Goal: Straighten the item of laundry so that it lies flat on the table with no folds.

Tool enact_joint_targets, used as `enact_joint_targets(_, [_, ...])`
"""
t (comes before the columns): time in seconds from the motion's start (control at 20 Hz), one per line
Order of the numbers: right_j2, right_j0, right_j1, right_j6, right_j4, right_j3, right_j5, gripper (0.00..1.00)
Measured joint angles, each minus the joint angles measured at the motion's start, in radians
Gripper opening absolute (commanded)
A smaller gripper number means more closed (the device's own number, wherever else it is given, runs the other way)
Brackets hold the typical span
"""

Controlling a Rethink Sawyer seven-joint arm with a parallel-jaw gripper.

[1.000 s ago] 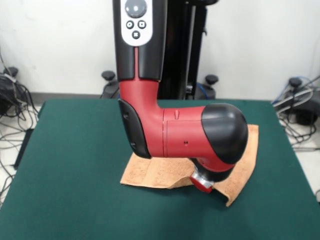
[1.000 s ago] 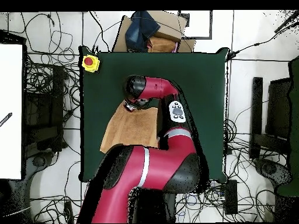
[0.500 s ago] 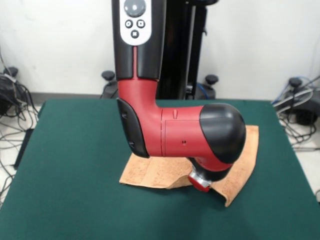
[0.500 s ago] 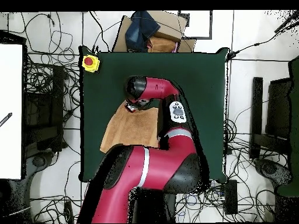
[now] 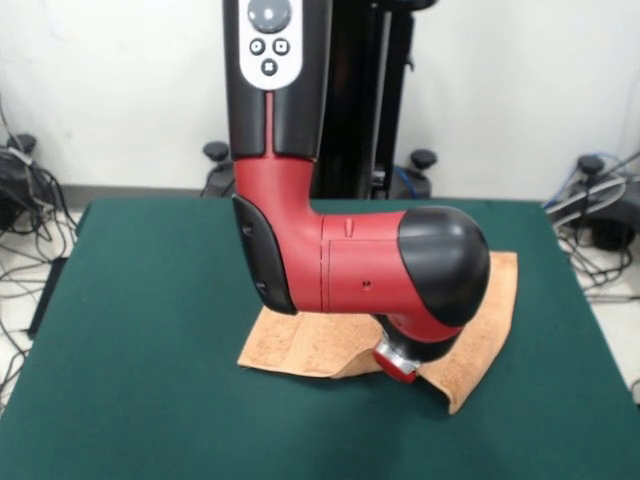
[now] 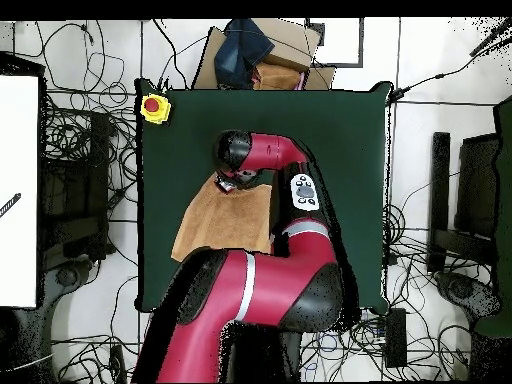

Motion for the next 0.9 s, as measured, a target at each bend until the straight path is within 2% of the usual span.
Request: enact_joint_targets(0.9, [-0.044,0.018,0.003,0.000,0.000,0.000,0.000,0.00])
